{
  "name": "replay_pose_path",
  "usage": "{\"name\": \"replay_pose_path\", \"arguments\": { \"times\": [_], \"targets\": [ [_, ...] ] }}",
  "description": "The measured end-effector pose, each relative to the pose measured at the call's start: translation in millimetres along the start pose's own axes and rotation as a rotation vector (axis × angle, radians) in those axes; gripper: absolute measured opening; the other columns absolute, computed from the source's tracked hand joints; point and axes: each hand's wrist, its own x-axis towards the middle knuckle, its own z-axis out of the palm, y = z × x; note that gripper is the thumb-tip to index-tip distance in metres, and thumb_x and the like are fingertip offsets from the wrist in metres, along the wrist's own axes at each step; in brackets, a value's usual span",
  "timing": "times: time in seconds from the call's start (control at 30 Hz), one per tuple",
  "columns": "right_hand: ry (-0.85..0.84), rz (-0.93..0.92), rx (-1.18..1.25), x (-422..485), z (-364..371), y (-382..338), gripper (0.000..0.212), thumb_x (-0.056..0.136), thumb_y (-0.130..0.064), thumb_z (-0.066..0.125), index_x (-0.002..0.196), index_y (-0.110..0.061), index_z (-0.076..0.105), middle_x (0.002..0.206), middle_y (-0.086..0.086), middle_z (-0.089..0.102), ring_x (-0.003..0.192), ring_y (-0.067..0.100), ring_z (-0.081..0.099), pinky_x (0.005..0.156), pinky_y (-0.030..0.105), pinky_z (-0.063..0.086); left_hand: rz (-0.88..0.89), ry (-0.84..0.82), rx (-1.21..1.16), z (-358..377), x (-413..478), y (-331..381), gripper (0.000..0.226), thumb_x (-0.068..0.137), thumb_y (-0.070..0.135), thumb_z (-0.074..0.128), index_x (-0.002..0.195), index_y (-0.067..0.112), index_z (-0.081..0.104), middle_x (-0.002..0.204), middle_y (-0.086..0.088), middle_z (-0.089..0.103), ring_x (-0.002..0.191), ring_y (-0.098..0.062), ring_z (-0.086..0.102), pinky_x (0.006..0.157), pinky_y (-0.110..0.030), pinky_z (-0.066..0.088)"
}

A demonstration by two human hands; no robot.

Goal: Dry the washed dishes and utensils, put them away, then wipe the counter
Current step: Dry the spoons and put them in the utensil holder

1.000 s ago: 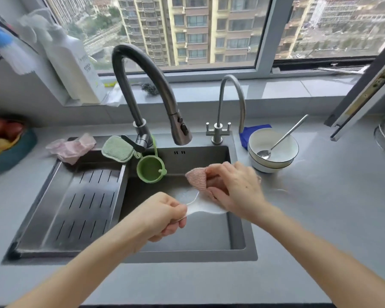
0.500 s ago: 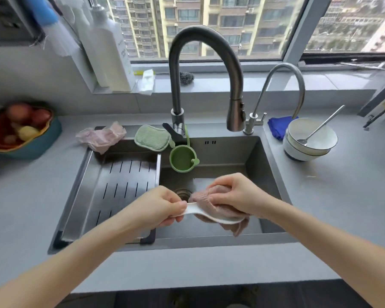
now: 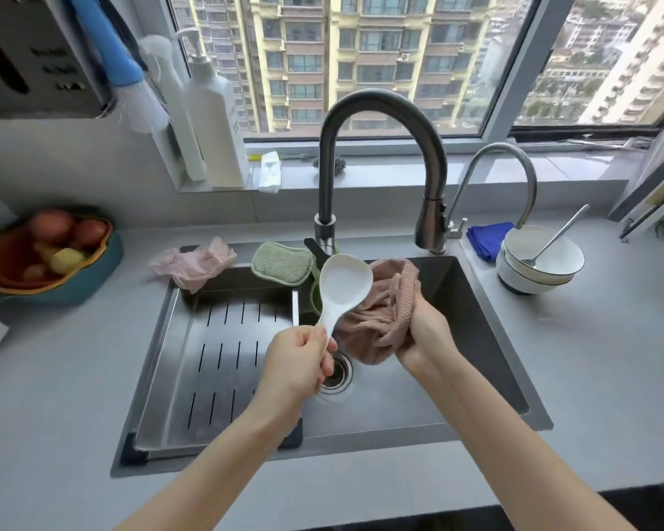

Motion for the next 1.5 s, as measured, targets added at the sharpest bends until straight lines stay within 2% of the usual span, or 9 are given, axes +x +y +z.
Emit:
{"name": "replay_pose_path", "arguments": {
  "times": [0.23,0.37,0.5,0.63,0.8,0.97,1.13,1.27,1.5],
  "targets": [
    [-0.131,-0.039,-0.221,-7,38,12,0.024,0.092,0.0,0.056,0.115,0.006,0.058,0.097,0.025,0.068,0.074,0.039,0.067,0.074,0.054,0.058,-0.074,-0.266,0.128,-6,-9,16,0.048,0.099,0.037,0.04,0.08,0.003,0.066,0.066,-0.011,0.069,0.053,-0.018,0.063,0.054,-0.025,0.054],
    [-0.314,-0.029,-0.418,-14,38,-10,0.023,0.09,0.005,0.056,0.113,0.006,0.052,0.081,0.023,0.066,0.053,0.038,0.067,0.044,0.046,0.057,0.19,0.09,0.392,-45,11,35,0.05,0.094,0.052,0.037,0.074,0.014,0.062,0.062,0.002,0.065,0.05,-0.008,0.057,0.057,-0.026,0.046],
    [-0.463,-0.061,-0.595,-16,58,-24,0.03,0.087,0.003,0.063,0.114,-0.002,0.051,0.084,0.022,0.069,0.059,0.04,0.068,0.053,0.059,0.055,0.412,0.198,0.462,-38,42,49,0.044,0.101,0.034,0.032,0.064,0.015,0.045,0.057,0.001,0.052,0.052,-0.015,0.049,0.059,-0.035,0.041],
    [-0.453,-0.109,-0.665,-14,69,-33,0.034,0.088,0.003,0.062,0.117,-0.005,0.047,0.098,0.019,0.061,0.048,0.022,0.068,0.039,0.027,0.051,0.319,0.283,0.482,-29,63,61,0.039,0.098,0.014,0.032,0.061,0.009,0.042,0.052,-0.007,0.05,0.042,-0.017,0.05,0.042,-0.024,0.038],
    [-0.507,-0.094,-0.672,-7,70,-43,0.042,0.087,-0.007,0.067,0.121,-0.018,0.046,0.107,0.015,0.063,0.057,0.025,0.071,0.042,0.031,0.053,0.294,0.45,0.42,-34,94,72,0.043,0.095,0.009,0.037,0.052,0.012,0.034,0.049,-0.005,0.041,0.062,-0.038,0.061,0.057,-0.041,0.047],
    [-0.623,-0.02,-0.692,-16,90,-52,0.04,0.087,-0.01,0.068,0.118,-0.023,0.046,0.1,0.009,0.065,0.054,0.029,0.07,0.036,0.038,0.053,0.174,0.651,0.139,-69,114,92,0.041,0.098,0.013,0.039,0.058,0.007,0.041,0.053,-0.008,0.042,0.043,-0.024,0.049,0.042,-0.024,0.046],
    [-0.698,-0.118,-0.84,-17,129,-54,0.04,0.086,-0.013,0.07,0.118,-0.022,0.046,0.082,0.005,0.072,0.051,0.026,0.069,0.04,0.039,0.055,0.119,0.727,-0.059,-132,130,100,0.027,0.097,0.012,0.042,0.09,-0.007,0.06,0.056,-0.008,0.047,0.033,-0.015,0.049,0.038,-0.02,0.039],
    [-0.691,-0.311,-0.947,-10,166,-49,0.039,0.081,-0.012,0.074,0.112,-0.021,0.051,0.103,0.012,0.067,0.068,0.029,0.072,0.052,0.038,0.059,0.152,0.85,-0.144,-201,124,110,0.021,0.097,0.01,0.037,0.095,0.002,0.056,0.059,-0.01,0.053,0.028,-0.007,0.05,0.036,-0.018,0.039],
    [-0.626,-0.657,-1.167,2,260,-27,0.046,0.077,-0.015,0.077,0.111,-0.028,0.05,0.095,-0.001,0.065,0.072,0.009,0.064,0.059,0.018,0.049,0.525,1.088,-0.018,-351,93,152,0.023,0.098,0.018,0.041,0.087,0.007,0.057,0.081,-0.012,0.061,0.053,-0.022,0.065,0.043,-0.024,0.053]
  ]
}}
